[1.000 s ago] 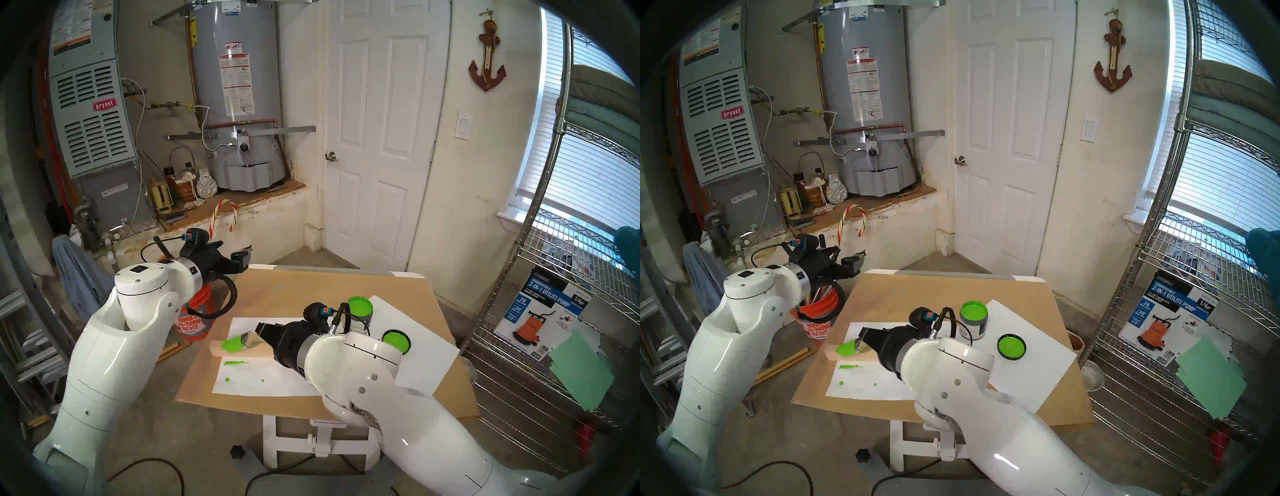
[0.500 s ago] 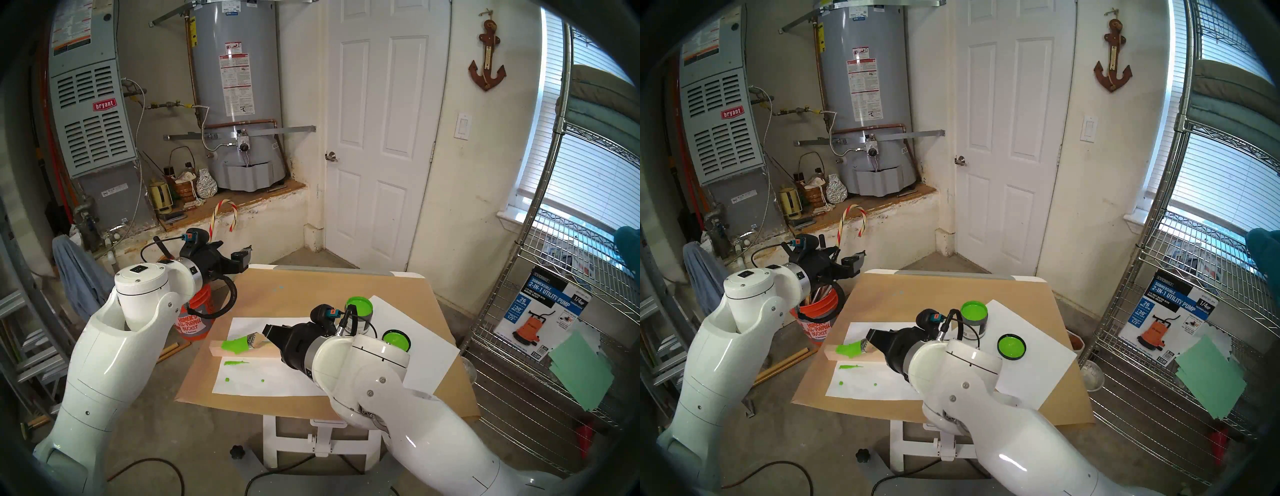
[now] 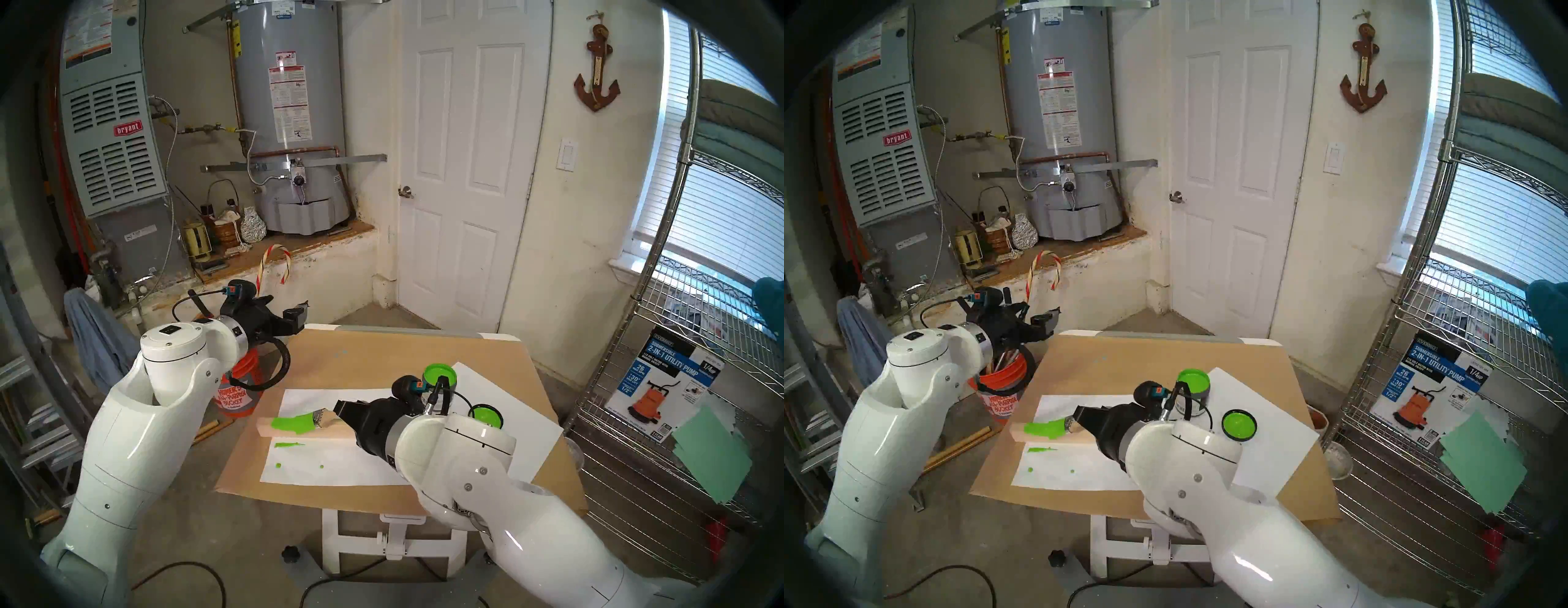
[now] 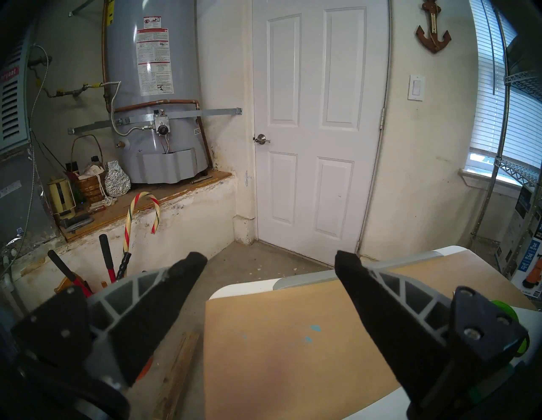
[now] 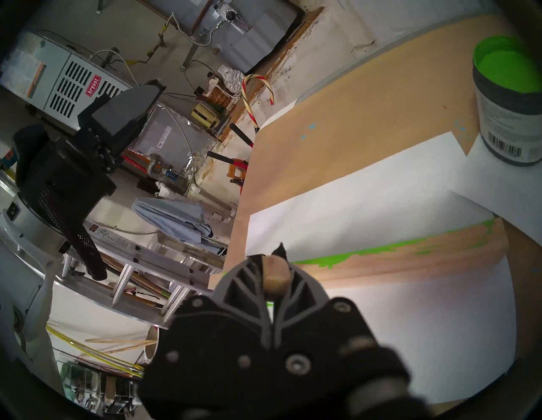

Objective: Pick up brush, dip the brush into paint, and paint the wood

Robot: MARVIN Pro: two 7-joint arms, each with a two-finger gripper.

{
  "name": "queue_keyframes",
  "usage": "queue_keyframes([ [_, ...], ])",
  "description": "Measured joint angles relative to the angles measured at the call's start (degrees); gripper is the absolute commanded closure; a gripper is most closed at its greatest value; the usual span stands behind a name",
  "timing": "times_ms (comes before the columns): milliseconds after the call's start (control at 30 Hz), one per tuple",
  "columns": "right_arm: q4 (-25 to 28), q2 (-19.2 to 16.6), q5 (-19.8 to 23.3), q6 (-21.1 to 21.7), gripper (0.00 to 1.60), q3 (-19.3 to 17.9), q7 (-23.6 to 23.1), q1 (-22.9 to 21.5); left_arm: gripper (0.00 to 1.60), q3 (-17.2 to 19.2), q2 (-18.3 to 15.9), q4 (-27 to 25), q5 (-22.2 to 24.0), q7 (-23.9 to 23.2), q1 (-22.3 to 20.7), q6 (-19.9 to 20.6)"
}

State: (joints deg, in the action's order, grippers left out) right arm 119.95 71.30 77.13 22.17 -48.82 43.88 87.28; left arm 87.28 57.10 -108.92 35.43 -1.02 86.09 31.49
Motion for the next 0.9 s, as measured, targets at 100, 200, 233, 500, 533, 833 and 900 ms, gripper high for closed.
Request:
queue_keyframes([
  [100,0.4,-0.4,0.0,-0.1,1.60,-0.2,0.0,0.3,0.00,0.0,0.0,0.0,0.0,0.0,0.0,0.0],
  [200,0.7,-0.8,-0.1,-0.1,1.60,-0.5,0.1,0.6,0.00,0.0,0.0,0.0,0.0,0.0,0.0,0.0],
  [233,0.8,-0.9,-0.1,-0.1,1.60,-0.5,0.1,0.7,0.00,0.0,0.0,0.0,0.0,0.0,0.0,0.0],
  [500,1.8,-1.9,-0.3,-0.2,1.60,-1.1,0.1,1.4,0.00,0.0,0.0,0.0,0.0,0.0,0.0,0.0],
  [533,1.9,-2.0,-0.3,-0.3,1.60,-1.2,0.1,1.4,0.00,0.0,0.0,0.0,0.0,0.0,0.0,0.0],
  [833,2.9,-3.4,-0.5,-0.3,1.60,-2.1,0.0,2.3,0.00,0.0,0.0,0.0,0.0,0.0,0.0,0.0],
  [900,3.1,-3.7,-0.5,-0.3,1.60,-2.3,0.0,2.5,0.00,0.0,0.0,0.0,0.0,0.0,0.0,0.0],
])
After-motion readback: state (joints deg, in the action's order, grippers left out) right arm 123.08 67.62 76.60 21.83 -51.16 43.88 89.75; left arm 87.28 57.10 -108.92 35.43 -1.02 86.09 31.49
